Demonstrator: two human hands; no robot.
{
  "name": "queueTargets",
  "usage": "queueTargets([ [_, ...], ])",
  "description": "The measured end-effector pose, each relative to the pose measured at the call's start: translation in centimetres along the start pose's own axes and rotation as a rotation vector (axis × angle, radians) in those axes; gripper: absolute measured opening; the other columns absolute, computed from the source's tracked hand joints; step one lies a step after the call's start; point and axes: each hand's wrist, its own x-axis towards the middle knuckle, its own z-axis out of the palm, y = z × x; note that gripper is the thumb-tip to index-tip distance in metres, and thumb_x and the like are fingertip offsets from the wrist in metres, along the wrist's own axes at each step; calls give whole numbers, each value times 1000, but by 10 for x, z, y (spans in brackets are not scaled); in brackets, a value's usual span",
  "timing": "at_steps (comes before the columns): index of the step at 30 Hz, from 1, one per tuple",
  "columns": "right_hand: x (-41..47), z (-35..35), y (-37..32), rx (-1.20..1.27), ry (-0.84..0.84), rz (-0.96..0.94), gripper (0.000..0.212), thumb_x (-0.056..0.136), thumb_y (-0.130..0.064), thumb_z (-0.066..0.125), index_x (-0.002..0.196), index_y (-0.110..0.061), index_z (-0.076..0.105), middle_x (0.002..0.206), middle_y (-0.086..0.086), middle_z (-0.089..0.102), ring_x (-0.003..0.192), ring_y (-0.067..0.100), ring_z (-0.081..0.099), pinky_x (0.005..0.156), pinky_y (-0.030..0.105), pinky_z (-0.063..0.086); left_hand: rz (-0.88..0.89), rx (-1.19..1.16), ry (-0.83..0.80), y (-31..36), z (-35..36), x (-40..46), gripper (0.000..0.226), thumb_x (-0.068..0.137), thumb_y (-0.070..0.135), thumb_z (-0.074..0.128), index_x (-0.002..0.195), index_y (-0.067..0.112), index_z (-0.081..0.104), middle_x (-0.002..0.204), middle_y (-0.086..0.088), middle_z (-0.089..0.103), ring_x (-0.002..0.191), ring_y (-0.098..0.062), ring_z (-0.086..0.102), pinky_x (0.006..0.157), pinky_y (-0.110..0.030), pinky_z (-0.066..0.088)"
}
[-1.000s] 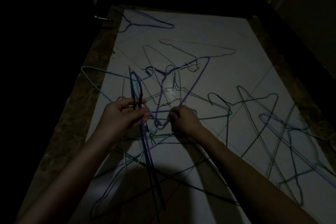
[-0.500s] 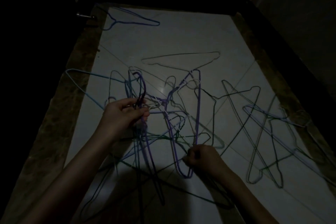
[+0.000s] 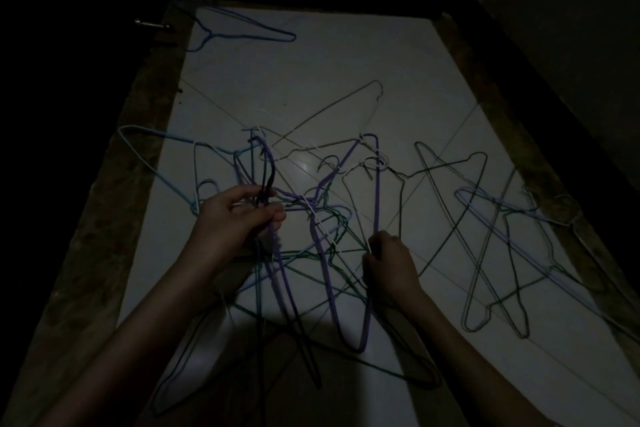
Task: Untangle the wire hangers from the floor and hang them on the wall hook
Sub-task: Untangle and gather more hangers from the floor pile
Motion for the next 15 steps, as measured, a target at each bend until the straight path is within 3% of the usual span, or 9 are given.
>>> queueTargets([
  [4,0,-14,-12,350,-25,37,13,87,4,51,97,-4,50,85,10,52,59,5,46,44,5,35,-28,-41,-25,-1,6,-6,23,83,-1,63,106,2,62,93,-19,71,86,-24,70,64,-18,56],
  [7,-4,-28,-24,713,-52,35,15,89,7,50,102,0,49,76,10,54,48,5,56,45,11,45,-47,-58,-54,-2,11,-7,21,86,0,59,106,3,57,93,-15,71,82,-21,70,62,-19,56],
  [12,-10,-46,-42,1169,-120,64,30,86,16,50,112,2,46,91,30,60,62,22,64,56,25,55,-74,-39,-118,-4,22,-9,14,90,-3,52,102,4,55,93,-16,69,78,-20,69,72,-28,57],
  [15,-13,-50,-51,1266,-140,46,30,86,13,53,111,-2,47,86,18,68,66,18,69,60,25,57,-96,-57,-136,-7,28,-12,13,89,-6,52,100,2,54,94,-20,67,78,-25,68,72,-32,58],
])
